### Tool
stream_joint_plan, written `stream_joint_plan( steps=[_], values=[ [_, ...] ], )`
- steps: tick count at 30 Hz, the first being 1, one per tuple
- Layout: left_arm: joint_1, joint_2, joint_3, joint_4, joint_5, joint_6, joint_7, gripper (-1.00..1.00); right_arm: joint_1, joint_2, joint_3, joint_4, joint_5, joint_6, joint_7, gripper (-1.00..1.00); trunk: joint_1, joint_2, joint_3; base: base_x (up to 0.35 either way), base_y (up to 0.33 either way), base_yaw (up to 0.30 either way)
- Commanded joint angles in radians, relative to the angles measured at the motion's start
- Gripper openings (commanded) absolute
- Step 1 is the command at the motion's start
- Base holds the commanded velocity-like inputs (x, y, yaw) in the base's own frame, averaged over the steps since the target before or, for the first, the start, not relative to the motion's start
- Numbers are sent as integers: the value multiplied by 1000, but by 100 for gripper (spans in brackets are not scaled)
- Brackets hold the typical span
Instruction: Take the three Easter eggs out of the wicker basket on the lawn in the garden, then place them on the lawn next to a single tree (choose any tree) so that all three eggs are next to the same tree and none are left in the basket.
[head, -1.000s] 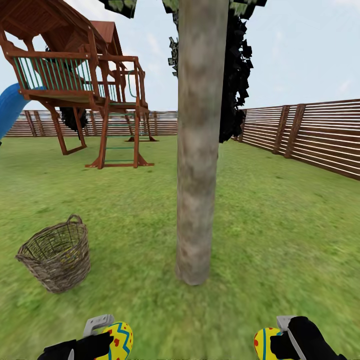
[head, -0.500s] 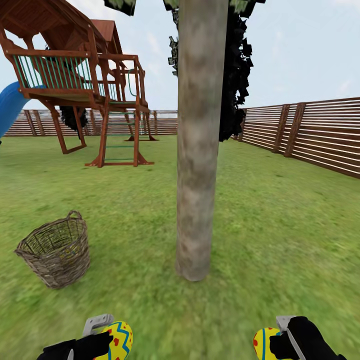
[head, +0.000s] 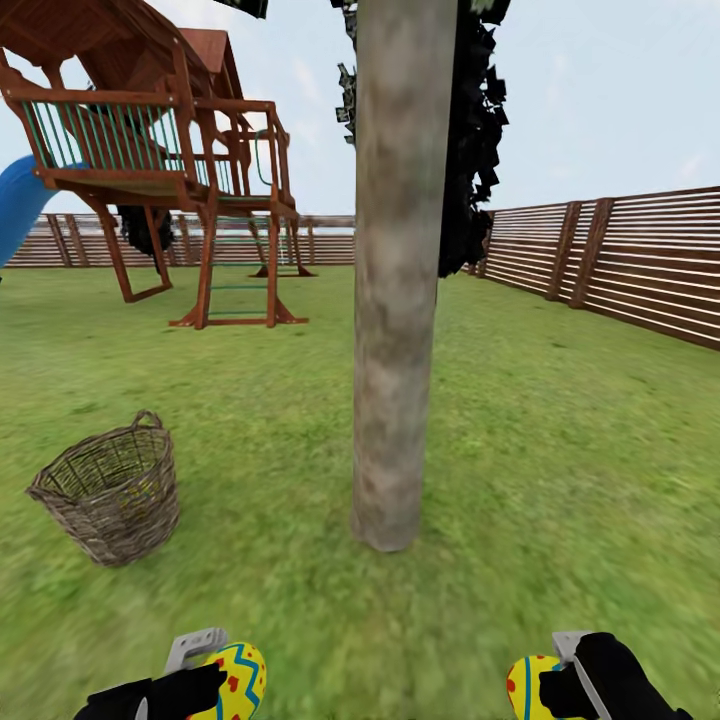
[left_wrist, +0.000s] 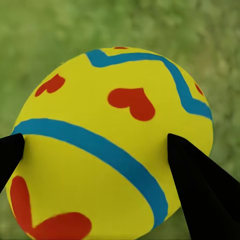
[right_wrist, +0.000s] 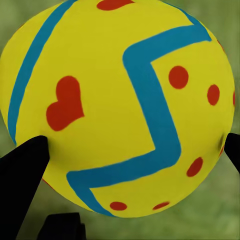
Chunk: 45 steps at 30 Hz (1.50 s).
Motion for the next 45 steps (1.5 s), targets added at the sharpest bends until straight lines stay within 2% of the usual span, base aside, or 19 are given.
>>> stream_joint_plan(
  steps=[1, 45],
  values=[
    [-1, -1, 4, -1, -10, 3, -11, -100, 0, 0, -2, -1, 7, 4, 8, -100, 0, -1, -5, 0, 0, 0],
    [-1, 0, 8, -4, -10, 3, -14, -100, 0, 0, -2, -3, 10, 4, 8, -100, 20, -11, -175, 0, 0, 0]
  ],
)
